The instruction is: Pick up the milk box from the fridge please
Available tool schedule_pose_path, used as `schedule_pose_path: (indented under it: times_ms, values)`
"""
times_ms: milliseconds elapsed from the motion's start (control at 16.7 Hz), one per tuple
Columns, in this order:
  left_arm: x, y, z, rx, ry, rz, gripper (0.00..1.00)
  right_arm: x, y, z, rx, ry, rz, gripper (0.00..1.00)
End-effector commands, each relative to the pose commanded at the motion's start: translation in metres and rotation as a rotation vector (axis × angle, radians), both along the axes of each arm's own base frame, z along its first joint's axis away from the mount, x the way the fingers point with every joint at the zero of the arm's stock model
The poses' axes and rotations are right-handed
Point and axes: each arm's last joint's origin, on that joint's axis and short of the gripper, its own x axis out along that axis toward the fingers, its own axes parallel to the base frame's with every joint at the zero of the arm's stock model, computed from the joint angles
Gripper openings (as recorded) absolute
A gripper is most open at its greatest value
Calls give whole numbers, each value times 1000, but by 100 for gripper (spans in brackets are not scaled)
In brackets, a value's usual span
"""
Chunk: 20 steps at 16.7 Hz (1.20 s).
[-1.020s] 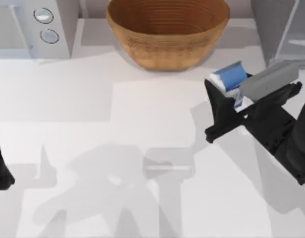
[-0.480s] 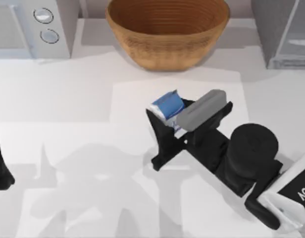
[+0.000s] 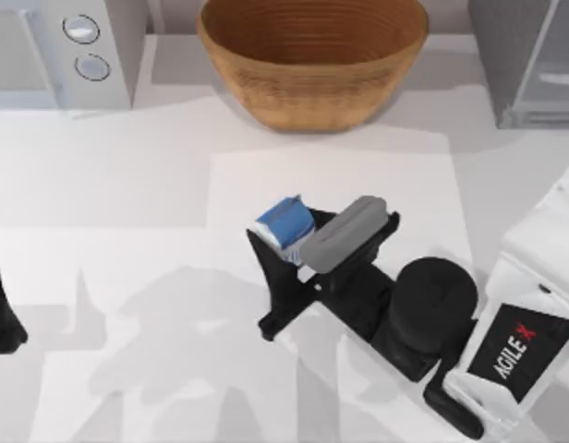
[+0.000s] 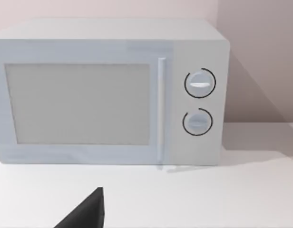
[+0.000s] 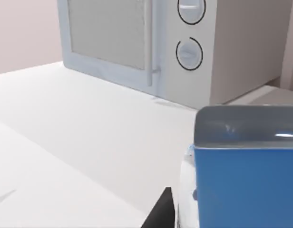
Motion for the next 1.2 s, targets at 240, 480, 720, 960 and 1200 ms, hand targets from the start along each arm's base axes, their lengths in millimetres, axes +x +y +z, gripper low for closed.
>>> schedule_pose_path:
  times_ms: [240, 480, 720, 960, 1200]
  values:
    - [0, 0, 0, 0, 0, 0, 100, 0, -2, 0, -2, 4, -4, 0]
    - [0, 0, 0, 0, 0, 0, 100, 10, 10, -12, -18, 20, 3, 0]
    - [0, 0, 0, 0, 0, 0, 100, 37, 38, -18, 0, 0, 2, 0]
    - [0, 0, 0, 0, 0, 0, 100, 44, 43, -20, 0, 0, 0, 0]
    - [0, 0, 0, 0, 0, 0, 100, 44, 43, -20, 0, 0, 0, 15]
